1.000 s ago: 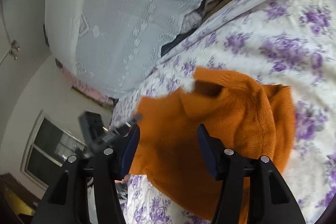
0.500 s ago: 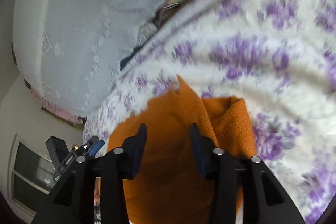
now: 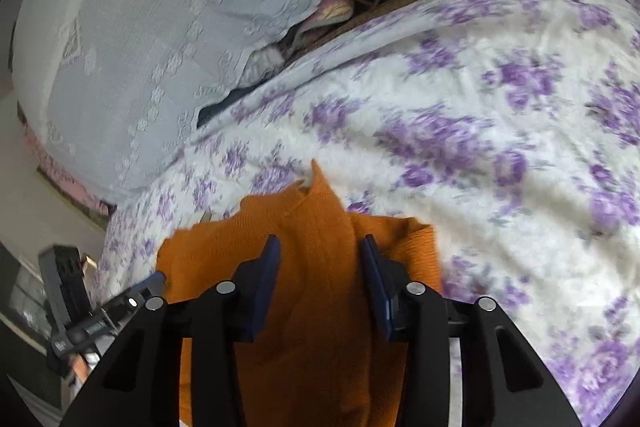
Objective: Fold small clothes
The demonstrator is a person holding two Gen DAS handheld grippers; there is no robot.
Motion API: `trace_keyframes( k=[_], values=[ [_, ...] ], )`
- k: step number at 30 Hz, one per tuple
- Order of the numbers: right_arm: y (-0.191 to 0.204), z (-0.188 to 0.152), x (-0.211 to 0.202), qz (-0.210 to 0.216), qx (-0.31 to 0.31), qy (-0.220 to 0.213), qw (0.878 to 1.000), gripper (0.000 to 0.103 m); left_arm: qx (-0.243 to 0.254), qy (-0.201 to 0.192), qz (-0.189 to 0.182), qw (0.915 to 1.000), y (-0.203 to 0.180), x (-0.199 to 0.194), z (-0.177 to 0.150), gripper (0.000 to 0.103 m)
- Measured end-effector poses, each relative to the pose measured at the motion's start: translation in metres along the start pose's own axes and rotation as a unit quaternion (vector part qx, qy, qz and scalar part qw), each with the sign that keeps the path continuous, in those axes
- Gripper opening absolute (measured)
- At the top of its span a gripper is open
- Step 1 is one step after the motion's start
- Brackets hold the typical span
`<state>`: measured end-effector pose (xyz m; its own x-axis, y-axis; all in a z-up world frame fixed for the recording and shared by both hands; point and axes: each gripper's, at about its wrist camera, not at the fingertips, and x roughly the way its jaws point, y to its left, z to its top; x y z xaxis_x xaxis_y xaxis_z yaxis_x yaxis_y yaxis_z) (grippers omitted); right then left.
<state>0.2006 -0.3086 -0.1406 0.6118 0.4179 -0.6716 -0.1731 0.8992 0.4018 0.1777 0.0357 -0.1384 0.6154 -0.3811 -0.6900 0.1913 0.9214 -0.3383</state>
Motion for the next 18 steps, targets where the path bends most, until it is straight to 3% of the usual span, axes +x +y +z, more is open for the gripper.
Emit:
trace_keyframes(
  k=[1,3,6,9,13,14,16,18],
  values=[
    [0.005,-0.002,0.002,-0.016,-0.019,0.001,1.000,0.028,-0.001,0.000,-0.001,1.0000,0.000,0.000,-0.001,0.074],
    [0.012,-0.003,-0.006,-0.013,-0.035,-0.019,0.999,0.008,-0.001,-0.001,-0.002,1.0000,0.000,0.000,0.000,0.074],
    [0.017,-0.004,-0.035,-0.018,-0.044,-0.056,0.997,0.008,-0.007,-0.005,-0.015,0.9998,0.000,-0.004,0.000,0.074],
    [0.004,-0.012,-0.044,-0.053,-0.030,-0.048,0.997,0.008,-0.007,-0.007,-0.027,0.9996,-0.003,-0.007,0.000,0.078],
    [-0.026,-0.018,-0.036,-0.037,0.030,-0.015,0.999,0.008,0.019,0.034,0.054,0.9978,-0.008,0.018,-0.008,0.088],
    [-0.024,-0.018,-0.038,-0.037,0.029,-0.018,0.999,0.010,0.018,0.034,0.054,0.9978,-0.007,0.019,-0.008,0.088],
    [-0.018,-0.019,-0.054,-0.048,0.035,-0.053,0.997,0.019,0.011,0.030,0.047,0.9984,-0.007,0.011,-0.005,0.088],
    [-0.005,-0.019,-0.069,-0.046,0.015,-0.078,0.996,0.019,-0.008,0.019,0.024,0.9995,-0.004,0.001,-0.002,0.088]
  ],
)
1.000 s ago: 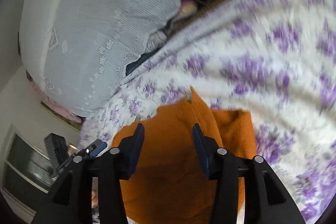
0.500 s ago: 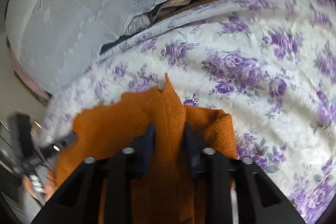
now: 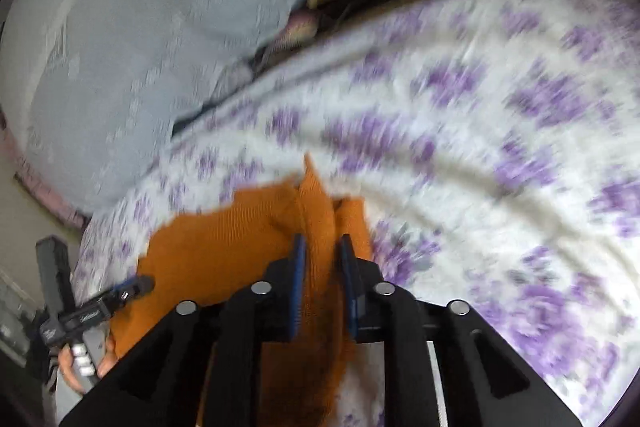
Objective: Fold small clothes
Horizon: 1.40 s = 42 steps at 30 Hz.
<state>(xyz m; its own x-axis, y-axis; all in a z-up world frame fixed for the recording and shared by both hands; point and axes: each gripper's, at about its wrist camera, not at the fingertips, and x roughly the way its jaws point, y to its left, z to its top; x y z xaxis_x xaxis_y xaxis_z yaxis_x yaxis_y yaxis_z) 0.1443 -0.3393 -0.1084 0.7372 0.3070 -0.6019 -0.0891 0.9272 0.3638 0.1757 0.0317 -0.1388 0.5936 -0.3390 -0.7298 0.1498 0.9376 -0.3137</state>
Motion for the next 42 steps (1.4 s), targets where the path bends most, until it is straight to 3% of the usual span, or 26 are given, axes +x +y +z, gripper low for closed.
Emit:
trace_keyframes(
  k=[2,4,6,7,10,13,15,19,21,25,27,30,37,42],
  values=[
    [0.020,-0.002,-0.013,0.039,-0.029,-0.006,0.999,0.019,-0.011,-0.011,-0.028,0.9995,0.001,-0.012,0.001,0.088],
    [0.041,-0.011,-0.016,0.077,-0.055,0.014,0.995,0.019,0.005,-0.010,-0.033,0.9994,-0.005,-0.019,-0.003,0.088],
    [0.061,-0.026,-0.012,0.100,-0.084,0.046,0.990,0.019,0.028,0.004,-0.009,0.9996,-0.011,-0.017,-0.011,0.088],
    [0.069,-0.035,-0.006,0.102,-0.099,0.067,0.988,0.019,0.046,0.023,0.021,0.9984,-0.014,-0.009,-0.018,0.088],
    [0.075,-0.071,0.021,0.079,-0.143,0.151,0.975,0.022,0.071,0.039,0.051,0.9954,-0.012,-0.002,-0.035,0.090],
    [0.067,-0.076,0.009,0.087,-0.142,0.157,0.974,0.022,0.063,0.036,0.064,0.9953,-0.008,-0.016,-0.039,0.089],
    [0.062,-0.080,0.000,0.084,-0.144,0.157,0.973,0.022,0.051,0.033,0.074,0.9954,-0.001,-0.025,-0.043,0.088],
    [0.075,-0.077,-0.012,0.056,-0.174,0.131,0.974,0.023,0.028,-0.006,0.027,0.9992,0.000,-0.055,-0.045,0.087],
    [0.095,-0.074,-0.020,0.054,-0.207,0.098,0.972,0.034,0.046,-0.024,0.011,0.9986,-0.014,-0.063,-0.046,0.087],
    [0.120,-0.068,-0.011,0.076,-0.223,0.094,0.967,0.042,0.102,-0.007,0.068,0.9924,-0.042,-0.041,-0.056,0.088],
    [0.123,-0.068,0.006,0.059,-0.221,0.095,0.969,0.043,0.109,0.011,0.088,0.9901,-0.044,-0.023,-0.064,0.092],
    [0.121,-0.076,0.031,0.034,-0.231,0.116,0.965,0.043,0.142,-0.002,0.121,0.9825,-0.056,-0.022,-0.073,0.093],
    [0.108,-0.076,0.018,0.050,-0.211,0.114,0.970,0.043,0.131,-0.010,0.106,0.9857,-0.050,-0.027,-0.070,0.094],
    [0.109,-0.043,0.016,0.035,-0.186,0.075,0.979,0.047,0.104,-0.056,0.086,0.9892,-0.051,-0.048,-0.044,0.094]
  ],
)
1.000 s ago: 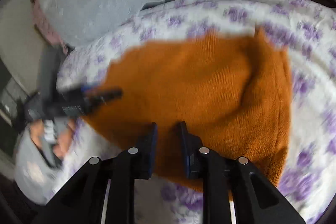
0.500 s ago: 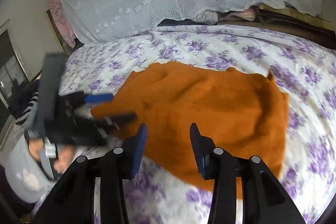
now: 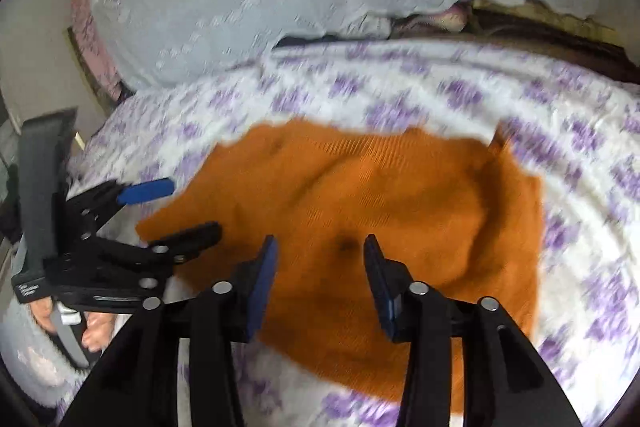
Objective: Fold small clothes
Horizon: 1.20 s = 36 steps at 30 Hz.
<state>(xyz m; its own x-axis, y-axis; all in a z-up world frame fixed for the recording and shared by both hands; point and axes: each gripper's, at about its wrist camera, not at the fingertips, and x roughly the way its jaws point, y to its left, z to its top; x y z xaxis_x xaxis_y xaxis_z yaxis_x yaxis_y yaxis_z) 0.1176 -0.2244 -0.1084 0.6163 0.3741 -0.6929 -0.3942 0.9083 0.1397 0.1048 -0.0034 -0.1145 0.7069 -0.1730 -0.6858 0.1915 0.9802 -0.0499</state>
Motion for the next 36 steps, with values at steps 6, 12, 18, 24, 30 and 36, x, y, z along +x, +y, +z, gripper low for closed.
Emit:
trace_keyframes(
  k=[6,12,18,24,30,36],
  values=[
    [-0.033,0.027,0.031,-0.004,0.077,0.003,0.997,0.048,-0.026,0.010,0.027,0.9993,0.011,0.034,0.033,0.094],
    [-0.050,0.010,0.051,0.010,0.084,0.010,0.996,0.049,-0.077,0.059,0.013,0.9952,0.034,0.075,0.018,0.099],
    [-0.032,0.004,0.019,-0.025,0.057,-0.028,0.998,0.050,-0.050,0.034,0.046,0.9971,0.021,0.062,0.010,0.099],
    [-0.012,-0.022,0.007,-0.047,0.009,-0.009,0.999,0.061,-0.062,0.010,0.032,0.9975,0.022,0.036,0.005,0.099],
    [-0.007,-0.025,0.015,-0.044,-0.007,0.009,0.999,0.075,-0.046,0.046,0.048,0.9967,0.017,0.052,-0.003,0.099],
    [0.006,-0.027,0.021,-0.036,-0.033,0.022,0.999,0.095,-0.048,0.048,0.046,0.9966,0.019,0.053,-0.004,0.099]
  ],
)
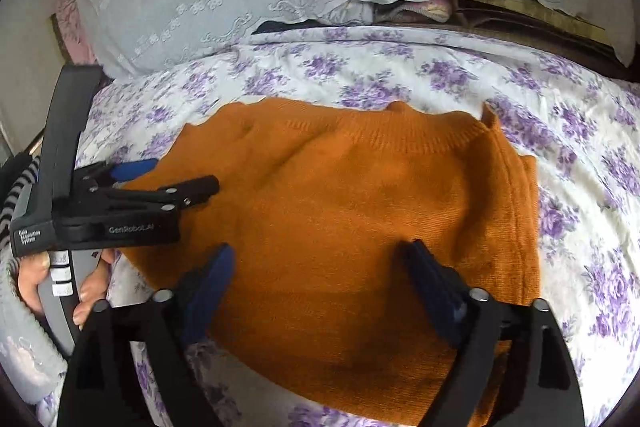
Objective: Fold small clothes
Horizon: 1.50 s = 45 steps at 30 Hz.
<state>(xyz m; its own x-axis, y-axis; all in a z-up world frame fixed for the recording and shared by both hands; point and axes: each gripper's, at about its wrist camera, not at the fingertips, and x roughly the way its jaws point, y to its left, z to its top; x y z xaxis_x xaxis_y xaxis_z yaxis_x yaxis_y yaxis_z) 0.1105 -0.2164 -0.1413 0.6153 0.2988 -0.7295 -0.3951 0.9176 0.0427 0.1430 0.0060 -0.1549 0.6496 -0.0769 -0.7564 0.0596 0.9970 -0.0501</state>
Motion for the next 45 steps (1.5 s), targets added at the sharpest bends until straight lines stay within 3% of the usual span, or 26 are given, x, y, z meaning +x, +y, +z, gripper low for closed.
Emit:
trace_keyframes(
  k=[3,10,13,16,17,19,21,26,35,40,45],
  values=[
    [0.002,-0.002,-0.001,0.009,-0.003,0.001,1.000,0.100,0.000,0.000,-0.001,1.0000,0.000,0.000,0.000,0.099],
    [-0.003,-0.003,-0.006,0.020,0.009,-0.010,1.000,0.099,-0.008,-0.004,-0.002,1.0000,0.002,-0.005,-0.003,0.099],
    [-0.007,-0.009,-0.033,-0.033,0.035,-0.073,0.996,0.099,-0.015,-0.018,-0.004,0.9997,0.002,-0.020,-0.008,0.099],
    [-0.017,-0.013,-0.048,-0.051,0.063,-0.105,0.991,0.099,-0.005,-0.046,-0.008,0.9989,-0.004,-0.038,-0.013,0.098],
    [-0.021,-0.014,-0.047,-0.067,0.076,-0.099,0.990,0.099,0.004,-0.050,0.001,0.9988,-0.008,-0.041,-0.014,0.098],
    [-0.036,-0.014,-0.030,-0.097,0.111,-0.043,0.988,0.099,0.026,-0.033,0.024,0.9988,-0.016,-0.032,-0.017,0.099],
    [-0.050,-0.017,-0.010,-0.088,0.139,0.013,0.986,0.100,0.029,-0.006,0.028,0.9992,-0.017,-0.018,-0.018,0.099],
    [-0.050,-0.018,-0.015,-0.083,0.140,0.004,0.987,0.100,-0.007,0.005,-0.004,1.0000,-0.003,-0.015,-0.017,0.099],
    [-0.058,-0.018,-0.022,-0.073,0.160,-0.021,0.984,0.100,-0.002,-0.015,0.004,0.9999,-0.006,-0.024,-0.017,0.099],
    [-0.064,0.000,-0.037,-0.106,0.155,-0.082,0.979,0.100,-0.008,-0.036,0.007,0.9993,-0.002,-0.030,-0.003,0.099],
    [-0.065,0.025,-0.016,-0.142,0.113,-0.065,0.981,0.100,0.013,-0.049,0.047,0.9976,-0.004,-0.018,0.015,0.099]
  ],
)
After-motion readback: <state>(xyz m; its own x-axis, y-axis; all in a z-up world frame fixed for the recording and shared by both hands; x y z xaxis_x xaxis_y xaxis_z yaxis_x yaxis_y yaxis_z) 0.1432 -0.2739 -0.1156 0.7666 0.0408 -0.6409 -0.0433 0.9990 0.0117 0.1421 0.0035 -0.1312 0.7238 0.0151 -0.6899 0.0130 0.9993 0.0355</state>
